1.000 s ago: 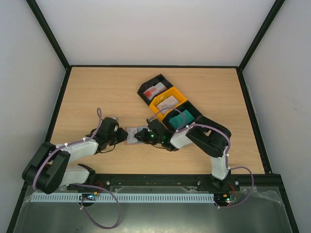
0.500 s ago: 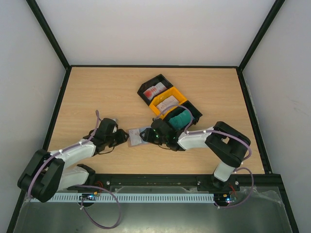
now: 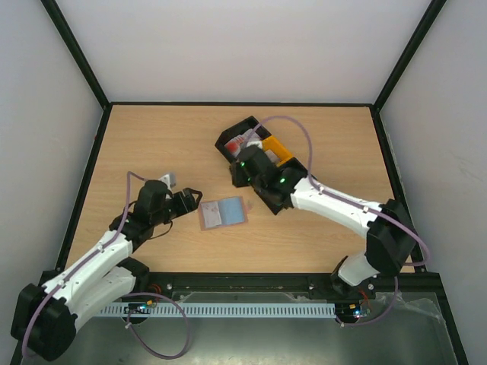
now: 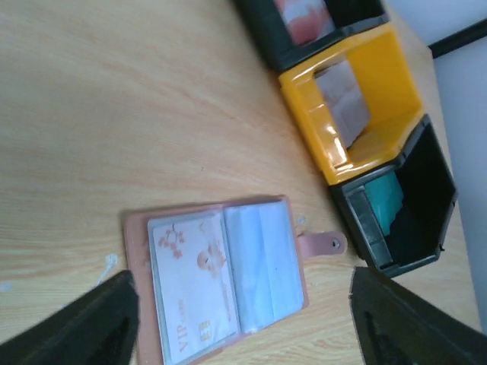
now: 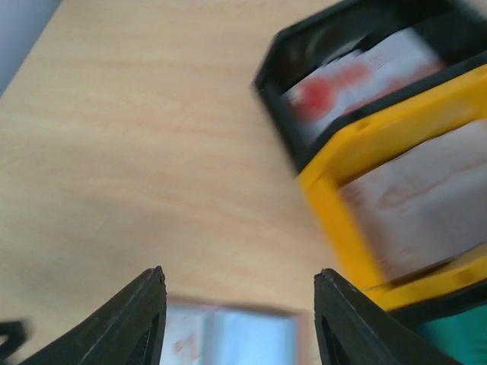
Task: Put the credit cards into the card holder
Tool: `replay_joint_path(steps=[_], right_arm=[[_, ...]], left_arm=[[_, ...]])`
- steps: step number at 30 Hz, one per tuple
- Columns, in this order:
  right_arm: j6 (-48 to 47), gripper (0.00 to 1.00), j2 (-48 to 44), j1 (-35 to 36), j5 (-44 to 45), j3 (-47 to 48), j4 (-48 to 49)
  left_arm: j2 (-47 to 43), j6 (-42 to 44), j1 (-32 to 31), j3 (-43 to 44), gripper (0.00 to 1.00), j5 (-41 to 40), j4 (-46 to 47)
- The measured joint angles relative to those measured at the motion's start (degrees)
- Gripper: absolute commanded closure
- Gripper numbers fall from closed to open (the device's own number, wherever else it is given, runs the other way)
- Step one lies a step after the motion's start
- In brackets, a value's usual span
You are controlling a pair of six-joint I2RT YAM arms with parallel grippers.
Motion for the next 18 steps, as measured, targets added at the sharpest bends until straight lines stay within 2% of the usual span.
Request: replay_joint_path(steps=[5,12,18], right_arm=[[-7.63,0.44,0.00,-9.60,0.87,4.72,-5.97],[-14.25,0.43,6.01,-18.95,-2.12,10.97,-12.22],[-18.64,0.44,15.02,-22.36,-7.37,17.44,-14.25]], left_arm=[[-3.85,0.63,0.00,2.36,0.01,-1.62,-2.08],[-3.52,1.62,0.50,2.43,0.00,-1.86,-2.69],[-0.98,2.62,1.90,2.43,0.00,-1.11,-2.01]])
